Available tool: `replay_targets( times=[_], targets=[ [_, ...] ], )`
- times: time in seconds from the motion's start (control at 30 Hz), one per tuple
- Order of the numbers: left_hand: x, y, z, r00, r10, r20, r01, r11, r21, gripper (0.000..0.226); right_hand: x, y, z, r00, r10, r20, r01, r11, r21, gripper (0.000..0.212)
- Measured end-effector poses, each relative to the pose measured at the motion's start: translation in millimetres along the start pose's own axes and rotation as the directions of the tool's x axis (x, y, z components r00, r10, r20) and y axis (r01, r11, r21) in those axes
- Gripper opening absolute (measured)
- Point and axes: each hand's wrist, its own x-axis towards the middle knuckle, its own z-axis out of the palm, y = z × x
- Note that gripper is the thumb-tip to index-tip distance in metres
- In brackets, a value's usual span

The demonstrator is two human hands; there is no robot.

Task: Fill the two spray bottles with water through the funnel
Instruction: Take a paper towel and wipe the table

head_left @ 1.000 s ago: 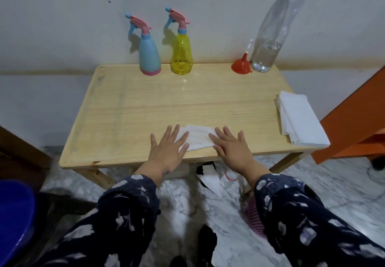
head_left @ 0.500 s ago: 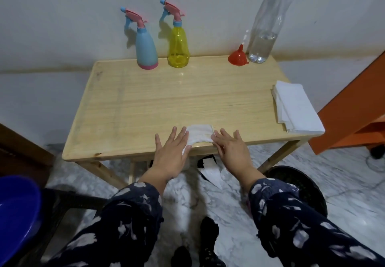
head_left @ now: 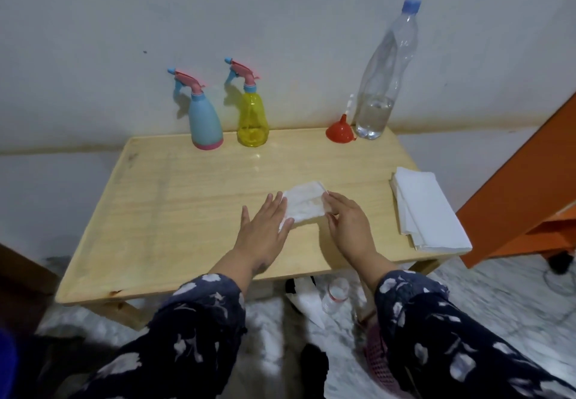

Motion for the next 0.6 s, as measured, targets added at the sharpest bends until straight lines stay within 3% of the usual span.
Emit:
replay_targets(
  times=[0.13, 0.27, 0.6],
  targets=[
    [59.1, 9.6, -6.9, 1.000, -0.025, -0.003, 0.025, 1.000, 0.014, 0.060, 56.3, 23.2, -6.8, 0.999, 0.037, 0.015, -0.037, 0.999, -0.019, 0.045],
    [121.3, 13.5, -6.5, 0.998, -0.066, 0.019, 0.065, 0.997, 0.043, 0.061, 113.5, 57.7, 0.8, 0.988, 0.066, 0.136, -0.056, 0.996, -0.072, 0.042],
    [227.3, -5.5, -2.1, 0.977, -0.198, 0.079, 0.184, 0.971, 0.150, 0.070, 197.7, 112.2, 35.0, 0.953, 0.031, 0.301, 0.112, 0.888, -0.445, 0.047]
  ],
)
